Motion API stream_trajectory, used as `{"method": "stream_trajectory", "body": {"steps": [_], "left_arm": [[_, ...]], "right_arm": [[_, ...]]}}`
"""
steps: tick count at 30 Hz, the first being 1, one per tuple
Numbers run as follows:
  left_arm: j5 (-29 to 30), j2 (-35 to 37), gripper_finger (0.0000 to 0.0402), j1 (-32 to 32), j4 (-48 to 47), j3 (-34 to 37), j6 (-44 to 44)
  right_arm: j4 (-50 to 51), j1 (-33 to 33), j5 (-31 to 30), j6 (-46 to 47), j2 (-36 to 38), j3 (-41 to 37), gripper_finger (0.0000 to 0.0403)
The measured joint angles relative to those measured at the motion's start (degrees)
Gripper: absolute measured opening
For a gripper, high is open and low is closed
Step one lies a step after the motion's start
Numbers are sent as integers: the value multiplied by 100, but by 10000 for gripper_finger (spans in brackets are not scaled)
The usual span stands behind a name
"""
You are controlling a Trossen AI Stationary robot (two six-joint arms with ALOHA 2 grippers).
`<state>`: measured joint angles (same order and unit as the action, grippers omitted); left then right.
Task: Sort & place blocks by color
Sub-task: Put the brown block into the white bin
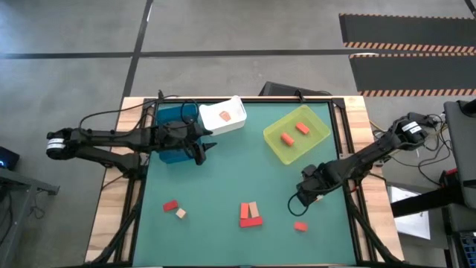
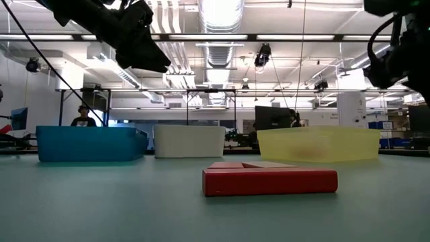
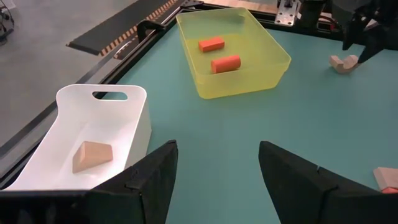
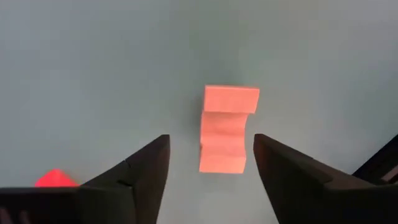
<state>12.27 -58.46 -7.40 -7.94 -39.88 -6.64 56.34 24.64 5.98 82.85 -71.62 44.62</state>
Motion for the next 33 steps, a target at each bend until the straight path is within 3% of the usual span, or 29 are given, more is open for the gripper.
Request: {"method": "stream_trajectory", "body": {"steps": [6,14,22,33], "left_arm": [[0,0,210,0,-2,0,0],[0,0,210,0,0,0,-8],[2,0,210,0,2,0,-44],[0,0,210,0,2,0,-50]], "right_arm": [[24,-1,-1,-165,-566,-3,237],[-37,-16,48,-503,-1109,-7,201],[-172,-130,195,-717,-1166,-9,116],[-267,-249,153,-1097,-931,52,112]]}}
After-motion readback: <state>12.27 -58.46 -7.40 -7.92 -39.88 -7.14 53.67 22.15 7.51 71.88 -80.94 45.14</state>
